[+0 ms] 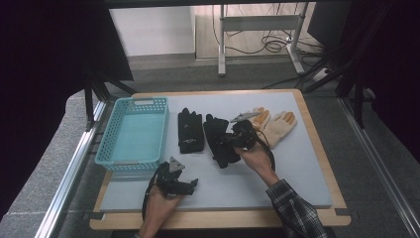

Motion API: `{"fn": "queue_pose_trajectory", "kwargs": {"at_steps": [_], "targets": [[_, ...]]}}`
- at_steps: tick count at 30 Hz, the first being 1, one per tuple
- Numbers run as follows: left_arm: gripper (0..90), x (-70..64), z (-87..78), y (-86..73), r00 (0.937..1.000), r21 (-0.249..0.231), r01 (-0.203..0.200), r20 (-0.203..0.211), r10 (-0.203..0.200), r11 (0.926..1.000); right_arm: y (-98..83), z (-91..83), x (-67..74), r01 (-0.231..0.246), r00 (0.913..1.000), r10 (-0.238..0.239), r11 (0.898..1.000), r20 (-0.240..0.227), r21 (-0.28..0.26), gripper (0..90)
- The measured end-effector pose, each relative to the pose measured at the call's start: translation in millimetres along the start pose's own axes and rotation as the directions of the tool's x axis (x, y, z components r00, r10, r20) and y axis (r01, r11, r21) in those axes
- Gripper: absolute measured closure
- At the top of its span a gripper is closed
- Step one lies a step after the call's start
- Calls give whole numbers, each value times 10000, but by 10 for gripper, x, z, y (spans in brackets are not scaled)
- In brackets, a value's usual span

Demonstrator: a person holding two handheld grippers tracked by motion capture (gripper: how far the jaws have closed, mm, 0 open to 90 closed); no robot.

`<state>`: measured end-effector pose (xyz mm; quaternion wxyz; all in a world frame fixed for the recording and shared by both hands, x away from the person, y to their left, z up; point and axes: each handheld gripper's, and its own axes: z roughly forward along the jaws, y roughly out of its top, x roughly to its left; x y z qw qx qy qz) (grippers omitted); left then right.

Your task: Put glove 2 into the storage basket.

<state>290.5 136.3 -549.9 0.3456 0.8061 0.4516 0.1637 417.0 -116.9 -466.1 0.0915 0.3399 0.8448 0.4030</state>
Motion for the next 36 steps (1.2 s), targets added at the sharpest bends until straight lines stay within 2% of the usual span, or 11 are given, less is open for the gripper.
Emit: {"fn": "queue_pose_trajectory", "kwargs": {"at_steps": [9, 15, 16, 19, 20, 21, 28, 30, 32, 34, 36], "targets": [[57, 0, 2, 0, 10000, -31, -2, -11, 2, 10000, -186, -407, 281, 54, 9992, -64, 9997, -401, -257, 787], [57, -1, 2, 0, 10000, -37, 18, -17, -18, 10000, -523, -424, 382, 138, 9994, -139, 9999, -317, -32, 777], [57, -1, 0, 0, 10000, -7, 4, -8, -4, 10000, -655, -385, 386, 107, 9997, -106, 9999, -220, 54, 761], [57, 0, 0, 0, 10000, -10, 7, -6, -7, 10000, -774, -333, 376, 108, 9999, -106, 9997, -112, 225, 703], [57, 0, 0, 0, 10000, -8, 3, -8, -3, 10000, -866, -299, 360, 110, 9999, -109, 9993, -26, 346, 582], [57, 0, 0, 0, 10000, -9, 4, -7, -4, 10000, -898, -299, 349, 64, 10000, -65, 9995, 25, 314, 533], [57, 0, 0, 0, 10000, -7, 5, -8, -5, 10000, -946, -553, 176, 254, 9991, -252, 9997, 354, -51, 405], [57, -1, 0, 0, 10000, -8, 6, -8, -6, 10000, -1000, -598, 114, 328, 9979, -328, 9995, 561, 15, 418], [57, -1, 0, 0, 10000, -9, 8, -7, -8, 10000, -1080, -621, 74, 412, 9964, -427, 9989, 738, 214, 568], [57, 0, 0, 0, 10000, -7, 6, -5, -6, 10000, -1167, -632, 67, 399, 9975, -418, 9986, 568, 336, 695], [57, -1, 1, 0, 10000, -13, 11, -6, -11, 10000, -1243, -632, 98, 647, 9969, -667, 9968, 421, 460, 767]]}}
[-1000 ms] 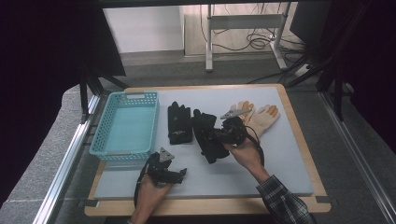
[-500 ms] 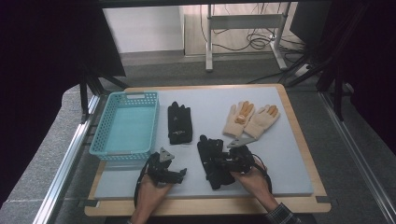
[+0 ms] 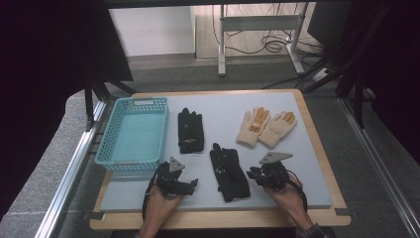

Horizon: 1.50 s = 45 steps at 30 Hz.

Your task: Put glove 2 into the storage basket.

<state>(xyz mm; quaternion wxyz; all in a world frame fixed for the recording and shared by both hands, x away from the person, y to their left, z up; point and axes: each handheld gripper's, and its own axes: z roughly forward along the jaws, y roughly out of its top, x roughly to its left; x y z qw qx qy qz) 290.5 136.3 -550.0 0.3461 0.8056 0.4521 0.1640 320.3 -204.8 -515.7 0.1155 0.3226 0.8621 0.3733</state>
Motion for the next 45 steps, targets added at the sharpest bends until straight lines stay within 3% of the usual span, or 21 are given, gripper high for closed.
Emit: {"fn": "queue_pose_trajectory", "kwargs": {"at_steps": [6, 11, 16, 23, 27, 32, 36, 45], "targets": [[57, 0, 0, 0, 10000, -3, -1, -2, 1, 10000, -108, 30, 150, 539, 9982, -533, 9984, -276, 184, 824], [57, 1, 0, 0, 10000, 2, -2, -2, 2, 10000, -146, 49, 247, 446, 9966, -440, 9990, -696, 70, 822], [57, 2, -1, 0, 10000, 9, -12, 0, 12, 10000, -133, 86, 403, 749, 9913, -736, 9972, -1095, 76, 804], [57, 2, 0, 0, 10000, 5, -6, 2, 6, 10000, -111, 56, 284, 474, 9958, -468, 9989, -785, 46, 769], [58, 2, -1, 0, 10000, 6, -9, 2, 9, 10000, 10, 63, 198, 378, 9965, -393, 9990, -735, -222, 715], [58, 3, -2, 0, 10000, 13, -32, -1, 32, 10000, 417, 272, 136, 790, 9933, -812, 9964, -825, -295, 626], [58, 2, -2, -1, 10000, 15, -20, 3, 20, 10000, 728, 473, 62, 800, 9925, -839, 9957, -887, -464, 580], [58, 4, -1, -1, 10000, 16, -21, 13, 21, 10000, 1337, 954, 4, 1117, 9902, -1153, 9926, -787, -484, 625]]}}
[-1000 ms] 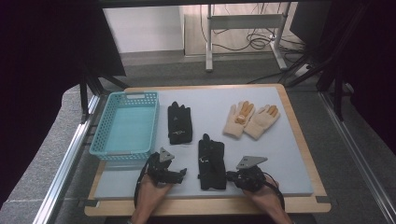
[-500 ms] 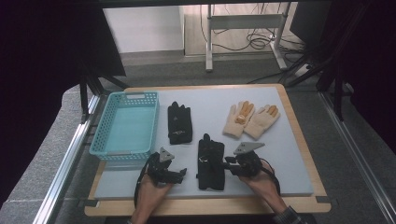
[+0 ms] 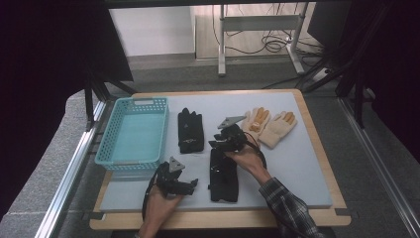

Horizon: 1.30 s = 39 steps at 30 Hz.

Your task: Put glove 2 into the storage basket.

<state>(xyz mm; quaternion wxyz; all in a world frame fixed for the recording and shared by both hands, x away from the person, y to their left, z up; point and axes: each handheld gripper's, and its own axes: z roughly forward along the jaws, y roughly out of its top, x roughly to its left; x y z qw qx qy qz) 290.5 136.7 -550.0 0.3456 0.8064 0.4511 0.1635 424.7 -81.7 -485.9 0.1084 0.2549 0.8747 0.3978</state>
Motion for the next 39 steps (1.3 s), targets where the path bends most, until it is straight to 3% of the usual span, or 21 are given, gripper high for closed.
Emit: {"fn": "queue_pose_trajectory", "kwargs": {"at_steps": [6, 15, 20, 21, 25, 29, 32, 39], "targets": [[58, 0, -1, 0, 10000, 0, -3, -1, 3, 10000, 224, 347, -110, 43, 10000, -44, 9996, 41, 282, 641], [58, -1, -1, 1, 10000, 4, 8, 1, -8, 10000, 361, 861, -269, -160, 9994, 143, 9982, 310, 581, 425], [57, -1, -1, 1, 10000, 7, 8, 5, -8, 10000, 414, 1057, -269, 82, 9981, -135, 9959, 593, 902, 406], [58, -1, -2, 1, 10000, 7, 6, 6, -6, 10000, 413, 1093, -272, 126, 9980, -191, 9943, 608, 1061, 412], [58, 0, -4, 1, 10000, 43, -49, 0, 49, 10000, 394, 1108, -342, -379, 9988, 347, 9948, 351, 940, 511], [58, -5, 0, 0, 10000, -16, 20, -6, -20, 10000, 381, 1079, -330, -671, 9969, 627, 9928, 467, 987, 676], [58, -8, 3, 0, 10000, -51, 65, -3, -65, 10000, 389, 1069, -304, -532, 9972, 468, 9919, 580, 1154, 760], [58, -2, -1, 1, 10000, 12, 3, 10, -3, 10000, 411, 1056, -274, -577, 9969, 503, 9903, 611, 1261, 809]]}}
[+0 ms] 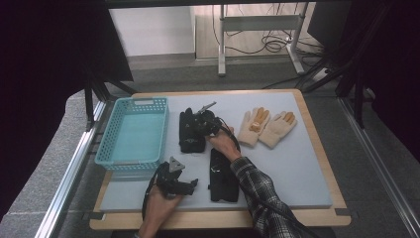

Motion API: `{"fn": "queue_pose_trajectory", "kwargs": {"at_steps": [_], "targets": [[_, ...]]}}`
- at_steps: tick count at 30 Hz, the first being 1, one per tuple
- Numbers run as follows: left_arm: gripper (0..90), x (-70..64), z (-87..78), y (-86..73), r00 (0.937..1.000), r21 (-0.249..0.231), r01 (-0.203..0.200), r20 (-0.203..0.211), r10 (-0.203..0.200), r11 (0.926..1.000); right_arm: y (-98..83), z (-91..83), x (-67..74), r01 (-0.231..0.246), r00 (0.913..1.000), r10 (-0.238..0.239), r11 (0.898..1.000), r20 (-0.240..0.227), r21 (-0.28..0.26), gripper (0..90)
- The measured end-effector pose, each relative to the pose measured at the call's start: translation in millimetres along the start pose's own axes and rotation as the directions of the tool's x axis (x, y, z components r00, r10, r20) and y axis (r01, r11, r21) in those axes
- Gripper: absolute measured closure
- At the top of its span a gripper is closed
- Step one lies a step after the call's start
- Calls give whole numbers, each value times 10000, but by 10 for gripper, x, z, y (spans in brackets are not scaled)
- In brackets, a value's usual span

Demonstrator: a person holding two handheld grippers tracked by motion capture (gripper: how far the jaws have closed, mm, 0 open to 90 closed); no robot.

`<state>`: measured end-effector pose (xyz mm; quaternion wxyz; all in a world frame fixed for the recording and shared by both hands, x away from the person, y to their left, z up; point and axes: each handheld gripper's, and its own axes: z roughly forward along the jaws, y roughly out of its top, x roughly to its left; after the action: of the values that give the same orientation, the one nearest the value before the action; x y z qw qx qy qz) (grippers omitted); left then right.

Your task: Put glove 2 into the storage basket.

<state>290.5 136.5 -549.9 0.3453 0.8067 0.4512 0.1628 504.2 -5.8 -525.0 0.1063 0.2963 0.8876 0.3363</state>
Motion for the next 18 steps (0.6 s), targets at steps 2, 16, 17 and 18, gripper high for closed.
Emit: {"fn": "queue_pose_trajectory", "kwargs": {"at_steps": [2, 16, 17, 18], "targets": [[58, 0, 2, -1, 10000, -27, 7, 0, -7, 10000, 1, -15, -9, -70, 10000, 70, 10000, -70, -32, 811], [57, 0, -1, 0, 10000, 5, 2, 0, -2, 10000, 74, -425, 107, 48, 9992, -76, 9974, -388, -717, 826], [58, 0, -1, 0, 10000, 5, 3, 0, -3, 10000, 77, -463, 111, 50, 9992, -81, 9970, -398, -776, 829], [57, 1, -1, 0, 10000, 19, -13, -7, 13, 10000, 79, -502, 115, 11, 9991, -47, 9964, -431, -845, 837]]}}
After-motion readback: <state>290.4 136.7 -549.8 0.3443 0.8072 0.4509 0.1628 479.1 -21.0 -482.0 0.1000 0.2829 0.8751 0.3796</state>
